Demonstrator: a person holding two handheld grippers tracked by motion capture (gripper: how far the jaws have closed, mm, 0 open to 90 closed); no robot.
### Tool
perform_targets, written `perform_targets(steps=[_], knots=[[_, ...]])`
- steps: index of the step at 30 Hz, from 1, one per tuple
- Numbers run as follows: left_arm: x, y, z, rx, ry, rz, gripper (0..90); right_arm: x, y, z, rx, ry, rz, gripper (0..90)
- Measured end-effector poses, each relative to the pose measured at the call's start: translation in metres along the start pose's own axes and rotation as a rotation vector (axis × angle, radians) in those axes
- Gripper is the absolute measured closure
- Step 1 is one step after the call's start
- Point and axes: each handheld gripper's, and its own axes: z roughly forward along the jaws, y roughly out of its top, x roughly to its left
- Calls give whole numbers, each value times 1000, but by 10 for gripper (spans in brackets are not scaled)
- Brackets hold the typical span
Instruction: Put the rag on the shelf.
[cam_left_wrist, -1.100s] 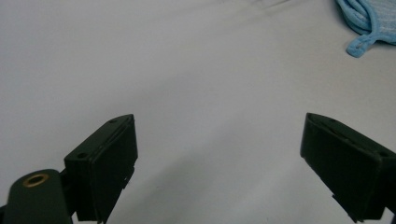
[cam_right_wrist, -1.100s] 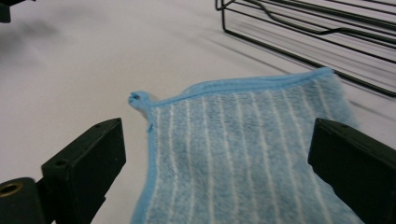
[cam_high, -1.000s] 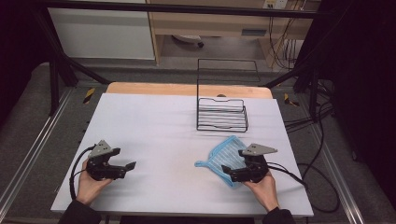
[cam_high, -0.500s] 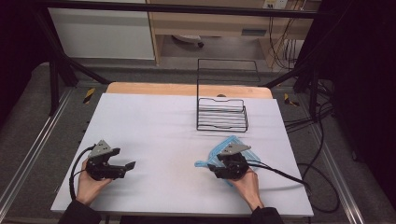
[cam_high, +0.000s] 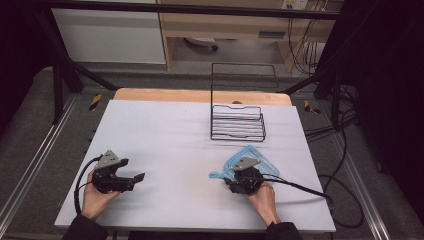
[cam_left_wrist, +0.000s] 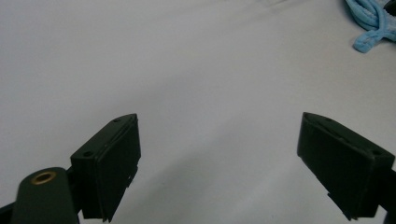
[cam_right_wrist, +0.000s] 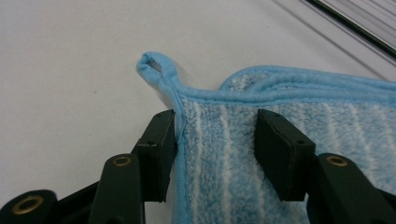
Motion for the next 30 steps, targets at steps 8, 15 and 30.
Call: perform_targets(steps=[8, 15, 30], knots=[[0, 0, 0, 2, 2, -3, 137, 1, 0, 0, 12, -33, -11, 601], [0, 0, 0, 4, 3, -2, 140, -2, 1, -1, 20, -33, -5, 748], [1, 0, 0, 6, 3, -2, 144, -12, 9, -10, 0, 10, 50, 807]])
